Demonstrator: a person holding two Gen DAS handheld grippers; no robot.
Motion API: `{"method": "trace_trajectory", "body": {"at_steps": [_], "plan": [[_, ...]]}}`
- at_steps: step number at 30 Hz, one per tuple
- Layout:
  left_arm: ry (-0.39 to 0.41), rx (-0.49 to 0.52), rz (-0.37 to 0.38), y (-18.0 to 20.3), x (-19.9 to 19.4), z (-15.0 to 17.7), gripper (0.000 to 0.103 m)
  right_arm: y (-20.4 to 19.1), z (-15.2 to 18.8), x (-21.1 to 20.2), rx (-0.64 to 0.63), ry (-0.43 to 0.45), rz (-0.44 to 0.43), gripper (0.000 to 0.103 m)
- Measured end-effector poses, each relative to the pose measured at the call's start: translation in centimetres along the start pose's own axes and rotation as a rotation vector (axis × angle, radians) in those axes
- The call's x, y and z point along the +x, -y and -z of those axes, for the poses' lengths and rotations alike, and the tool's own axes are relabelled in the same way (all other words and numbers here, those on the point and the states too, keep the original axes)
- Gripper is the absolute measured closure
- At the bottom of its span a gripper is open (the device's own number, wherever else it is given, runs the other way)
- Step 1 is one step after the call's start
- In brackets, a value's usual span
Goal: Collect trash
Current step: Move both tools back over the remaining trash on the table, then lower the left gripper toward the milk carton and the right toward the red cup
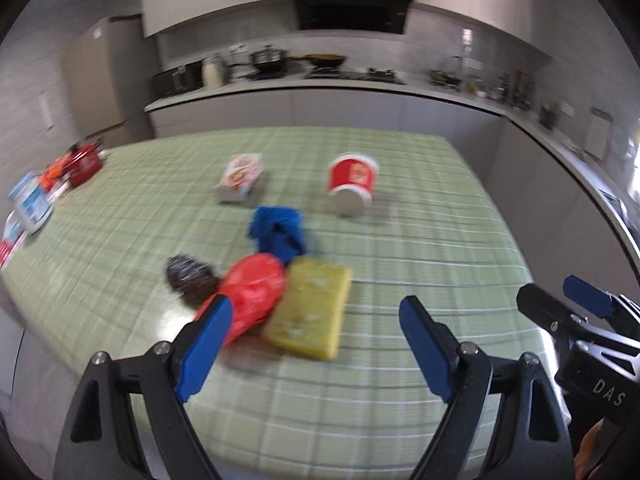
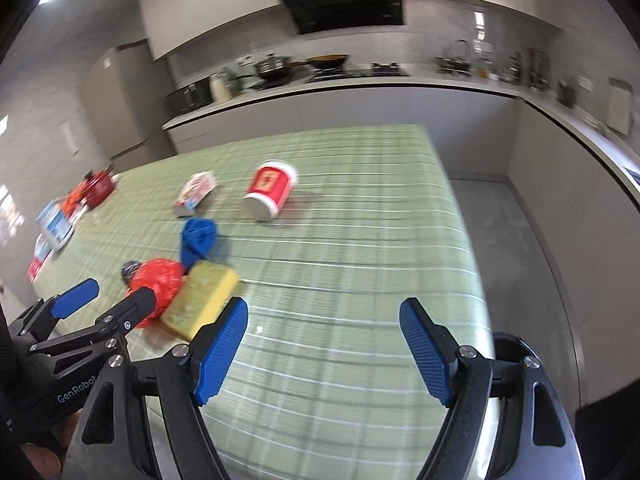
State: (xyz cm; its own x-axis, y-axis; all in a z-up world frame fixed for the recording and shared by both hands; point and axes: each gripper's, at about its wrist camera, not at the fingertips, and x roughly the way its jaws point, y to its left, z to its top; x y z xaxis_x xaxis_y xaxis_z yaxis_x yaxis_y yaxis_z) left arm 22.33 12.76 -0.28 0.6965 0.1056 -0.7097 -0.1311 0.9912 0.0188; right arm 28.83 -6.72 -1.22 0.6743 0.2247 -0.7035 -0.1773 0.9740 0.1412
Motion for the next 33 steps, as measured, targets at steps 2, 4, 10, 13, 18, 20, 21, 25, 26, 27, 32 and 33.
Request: {"method": "trace_trajectory", "body": {"at_steps": [2, 4, 10, 13, 18, 20, 21, 25, 26, 27, 32, 33], "plan": [[-0.004, -0.019, -0.024, -1.4, 0.1, 0.3, 0.017, -0.8, -0.2, 0.7, -0.004, -0.004, -0.038, 0.023], [-0.004, -0.020, -0.061, -2.2, 0.2, 0.4, 0.017, -1.7, -0.3, 1.3, -0.016, -0.010, -0.068, 0.023], [-0.010, -0.051, -0.100, -4.7, 0.3, 0.9, 0.017, -4.0, -0.6, 2.5, -0.037, -0.020, -0.101, 0.023], [0.000, -0.067, -0.105, -6.3, 0.3, 1.0, 0.017, -5.3, -0.9, 2.5, -0.056, -0.006, -0.092, 0.023], [0.020, -0.057, -0.082, -9.1, 1.4, 0.3, 0.017, -8.2, -1.7, 2.4, -0.081, 0.045, -0.023, 0.023], [0.023, -0.030, -0.059, -10.1, 2.0, 0.0, 0.017, -9.4, -1.7, 2.8, -0.067, 0.049, 0.010, 0.023], [0.021, -0.015, -0.044, -10.7, 2.4, -0.3, 0.017, -10.1, -1.7, 3.2, -0.055, 0.043, 0.030, 0.023], [0.009, 0.032, 0.011, -13.1, 3.9, -1.1, 0.017, -12.0, -1.5, 4.4, -0.002, 0.025, 0.089, 0.023], [0.007, 0.046, 0.020, -13.7, 4.3, -1.2, 0.017, -12.5, -1.4, 4.6, 0.006, 0.023, 0.104, 0.023], [0.005, 0.058, 0.029, -14.2, 4.7, -1.4, 0.017, -13.0, -1.3, 5.0, 0.019, 0.018, 0.122, 0.023], [-0.015, 0.102, 0.064, -16.4, 6.2, -1.9, 0.017, -14.5, -0.4, 5.9, 0.073, 0.000, 0.147, 0.019], [-0.019, 0.107, 0.071, -16.6, 6.4, -2.0, 0.017, -14.8, -0.3, 6.0, 0.080, -0.002, 0.142, 0.013]]}}
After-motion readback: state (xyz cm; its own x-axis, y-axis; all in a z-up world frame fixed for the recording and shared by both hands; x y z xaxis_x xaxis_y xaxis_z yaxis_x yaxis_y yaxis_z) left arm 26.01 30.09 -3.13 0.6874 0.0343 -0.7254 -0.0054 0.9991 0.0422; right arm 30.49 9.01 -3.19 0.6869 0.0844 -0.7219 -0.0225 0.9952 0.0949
